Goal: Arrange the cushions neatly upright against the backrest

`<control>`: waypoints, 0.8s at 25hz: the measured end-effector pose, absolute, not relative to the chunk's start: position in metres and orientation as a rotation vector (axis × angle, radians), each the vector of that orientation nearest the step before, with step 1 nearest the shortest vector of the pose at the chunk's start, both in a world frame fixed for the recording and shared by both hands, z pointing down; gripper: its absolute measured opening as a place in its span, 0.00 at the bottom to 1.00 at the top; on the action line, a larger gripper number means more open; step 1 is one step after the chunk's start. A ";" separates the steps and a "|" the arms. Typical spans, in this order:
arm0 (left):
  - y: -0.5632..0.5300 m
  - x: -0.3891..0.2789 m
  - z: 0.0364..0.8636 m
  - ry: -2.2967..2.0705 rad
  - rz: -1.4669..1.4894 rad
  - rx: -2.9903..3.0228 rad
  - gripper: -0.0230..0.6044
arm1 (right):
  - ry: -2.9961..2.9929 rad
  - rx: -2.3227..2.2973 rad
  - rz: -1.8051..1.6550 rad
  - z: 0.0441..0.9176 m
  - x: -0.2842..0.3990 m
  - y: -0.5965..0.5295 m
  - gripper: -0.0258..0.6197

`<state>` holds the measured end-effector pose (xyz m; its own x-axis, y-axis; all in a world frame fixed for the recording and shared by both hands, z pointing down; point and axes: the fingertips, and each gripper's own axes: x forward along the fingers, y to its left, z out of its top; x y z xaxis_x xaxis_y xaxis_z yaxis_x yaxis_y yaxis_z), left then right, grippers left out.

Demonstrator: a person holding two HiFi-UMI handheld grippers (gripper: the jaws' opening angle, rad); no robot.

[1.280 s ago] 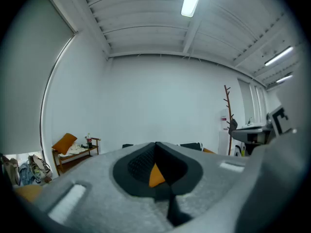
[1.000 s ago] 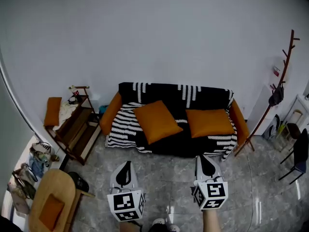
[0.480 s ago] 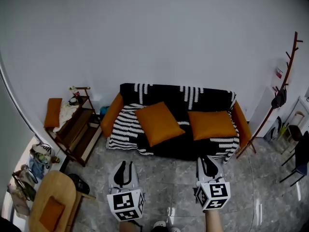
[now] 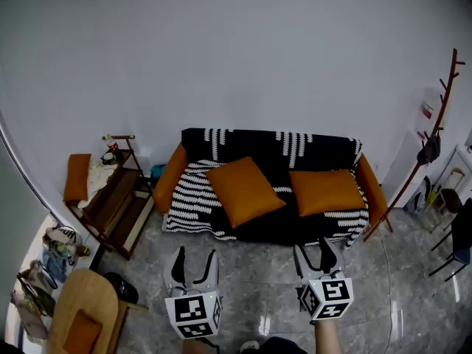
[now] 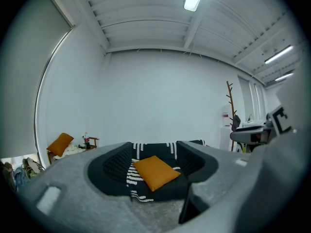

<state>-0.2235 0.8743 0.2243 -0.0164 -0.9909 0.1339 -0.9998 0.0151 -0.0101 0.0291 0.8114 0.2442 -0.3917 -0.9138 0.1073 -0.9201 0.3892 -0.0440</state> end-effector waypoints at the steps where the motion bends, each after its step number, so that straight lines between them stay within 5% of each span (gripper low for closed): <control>1: 0.872 -0.225 0.227 -2.166 0.159 2.142 0.51 | -2.558 1.695 0.155 0.247 0.026 0.809 0.45; 20: 0.727 -0.264 0.258 -2.190 0.199 2.042 0.51 | -2.567 1.599 0.192 0.277 -0.019 0.650 0.47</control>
